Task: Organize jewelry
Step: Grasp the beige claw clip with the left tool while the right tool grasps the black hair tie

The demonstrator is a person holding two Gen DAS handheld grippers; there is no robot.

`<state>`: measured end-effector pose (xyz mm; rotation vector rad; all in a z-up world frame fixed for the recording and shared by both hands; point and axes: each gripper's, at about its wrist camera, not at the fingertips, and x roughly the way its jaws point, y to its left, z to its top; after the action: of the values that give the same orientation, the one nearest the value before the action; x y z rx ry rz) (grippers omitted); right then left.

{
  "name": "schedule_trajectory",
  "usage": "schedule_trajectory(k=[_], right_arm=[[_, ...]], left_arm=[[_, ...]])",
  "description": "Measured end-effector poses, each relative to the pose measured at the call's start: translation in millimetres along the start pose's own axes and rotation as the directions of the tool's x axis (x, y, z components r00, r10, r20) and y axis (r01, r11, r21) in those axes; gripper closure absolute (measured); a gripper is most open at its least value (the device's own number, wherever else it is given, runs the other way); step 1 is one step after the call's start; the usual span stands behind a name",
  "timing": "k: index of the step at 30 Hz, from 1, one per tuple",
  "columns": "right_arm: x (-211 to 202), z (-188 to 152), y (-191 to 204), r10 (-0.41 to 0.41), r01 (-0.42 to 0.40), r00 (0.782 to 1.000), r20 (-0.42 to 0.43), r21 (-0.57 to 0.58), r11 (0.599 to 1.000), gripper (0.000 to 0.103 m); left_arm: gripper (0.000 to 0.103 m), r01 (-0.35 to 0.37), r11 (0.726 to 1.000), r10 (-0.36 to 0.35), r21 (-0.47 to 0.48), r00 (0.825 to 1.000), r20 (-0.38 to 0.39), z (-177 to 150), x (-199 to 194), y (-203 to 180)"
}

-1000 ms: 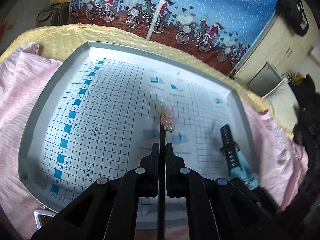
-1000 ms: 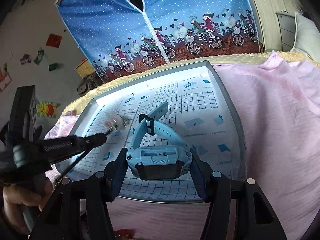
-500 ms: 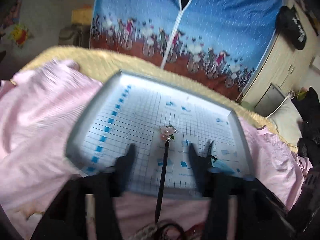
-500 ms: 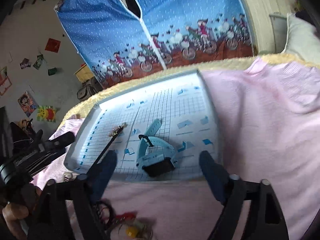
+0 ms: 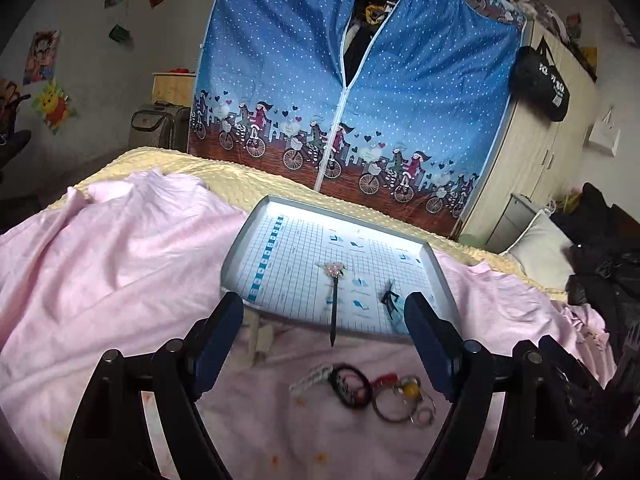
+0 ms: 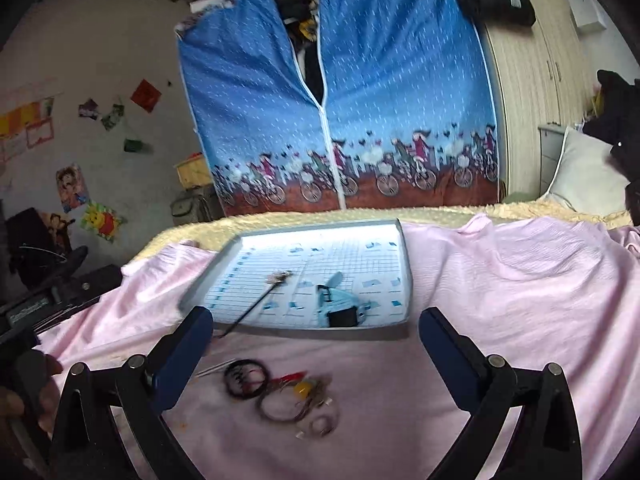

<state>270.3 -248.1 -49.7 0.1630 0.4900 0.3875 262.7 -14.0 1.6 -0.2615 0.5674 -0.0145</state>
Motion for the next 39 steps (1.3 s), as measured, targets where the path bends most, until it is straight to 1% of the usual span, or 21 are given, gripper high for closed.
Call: schedule_trajectory(k=[2, 5, 9, 12, 14, 16, 18, 20, 25, 28, 29, 30, 32, 33, 34, 37, 39], right_arm=[[-19.2, -8.9, 9.3, 0.006, -0.006, 0.999, 0.033, -0.005, 1.0, 0.0], [-45.7, -20.9, 19.8, -0.015, 0.017, 0.997, 0.08, -0.03, 0.999, 0.0], [-71.0, -30.1, 31.1, -0.054, 0.059, 0.989, 0.138, -0.033, 0.998, 0.0], [-84.4, -38.6, 38.9, -0.06, 0.065, 0.985, 0.162, -0.027, 0.998, 0.0], [-87.4, -48.5, 41.9, -0.057, 0.06, 0.987, 0.149, -0.019, 0.998, 0.0], [-87.3, -58.1, 45.1, -0.075, 0.077, 0.99, 0.118, -0.012, 0.997, 0.0], [-74.2, -63.0, 49.3, -0.08, 0.081, 0.996, 0.04, -0.007, 0.997, 0.0], [-57.1, -65.7, 51.2, -0.078, 0.078, 0.997, -0.03, -0.002, 0.997, 0.0], [-32.4, -73.4, 58.4, -0.089, 0.084, 0.988, -0.126, -0.04, 0.996, 0.0], [-24.6, -81.9, 64.5, -0.092, 0.08, 0.983, -0.157, -0.08, 0.994, 0.0], [-21.4, -83.9, 68.2, -0.097, 0.081, 0.982, -0.165, -0.101, 0.992, 0.0], [-18.8, -85.5, 72.2, -0.101, 0.081, 0.981, -0.167, -0.124, 0.989, 0.0], [-16.3, -88.6, 78.8, -0.101, 0.076, 0.983, -0.155, -0.159, 0.984, 0.0], [-15.6, -89.0, 81.1, -0.089, 0.064, 0.985, -0.147, -0.17, 0.983, 0.0], [-13.6, -89.5, 83.3, -0.066, 0.04, 0.988, -0.14, -0.181, 0.983, 0.0], [-0.9, -92.5, 86.3, -0.037, 0.006, 0.988, -0.152, -0.203, 0.979, 0.0], [8.7, -91.8, 88.9, -0.045, 0.008, 0.987, -0.155, -0.233, 0.972, 0.0]], left_arm=[[0.025, 0.007, 1.0, -0.007, 0.005, 1.0, 0.017, -3.7, -16.8, 1.2], [0.025, 0.009, 1.0, -0.01, 0.029, 0.999, 0.038, -9.4, -35.9, 1.3], [0.025, 0.003, 0.998, -0.006, 0.066, 0.999, 0.053, -18.8, -57.8, 7.2], [0.025, -0.012, 0.996, 0.008, 0.087, 0.999, 0.048, -28.4, -69.3, 16.5], [0.025, -0.024, 0.994, 0.021, 0.105, 0.999, 0.028, -36.4, -72.4, 22.8], [0.025, -0.026, 0.991, 0.024, 0.128, 1.0, 0.012, -43.2, -74.7, 29.3], [0.025, -0.033, 0.987, 0.035, 0.157, 0.999, -0.007, -51.5, -73.3, 37.2], [0.025, -0.039, 0.985, 0.045, 0.171, 0.999, -0.03, -60.7, -68.3, 45.5], [0.025, -0.046, 0.984, 0.064, 0.172, 0.992, -0.106, -77.6, -51.3, 62.8], [0.025, -0.045, 0.981, 0.074, 0.19, 0.987, -0.144, -86.0, -39.8, 69.2], [0.025, -0.042, 0.98, 0.076, 0.193, 0.983, -0.17, -88.7, -33.1, 71.6], [0.025, -0.03, 0.981, 0.07, 0.194, 0.977, -0.203, -90.3, -26.5, 74.3], [0.025, -0.011, 0.98, 0.068, 0.201, 0.958, -0.28, -92.5, -9.9, 77.2], [0.025, -0.01, 0.979, 0.071, 0.201, 0.952, -0.299, -91.6, -4.2, 78.5], [0.025, -0.008, 0.98, 0.071, 0.2, 0.949, -0.308, -90.9, 0.1, 79.7], [0.025, 0.012, 0.979, 0.054, 0.204, 0.949, -0.312, -82.7, 11.0, 80.7], [0.025, 0.014, 0.976, 0.058, 0.218, 0.946, -0.32, -75.3, 20.8, 81.1]])
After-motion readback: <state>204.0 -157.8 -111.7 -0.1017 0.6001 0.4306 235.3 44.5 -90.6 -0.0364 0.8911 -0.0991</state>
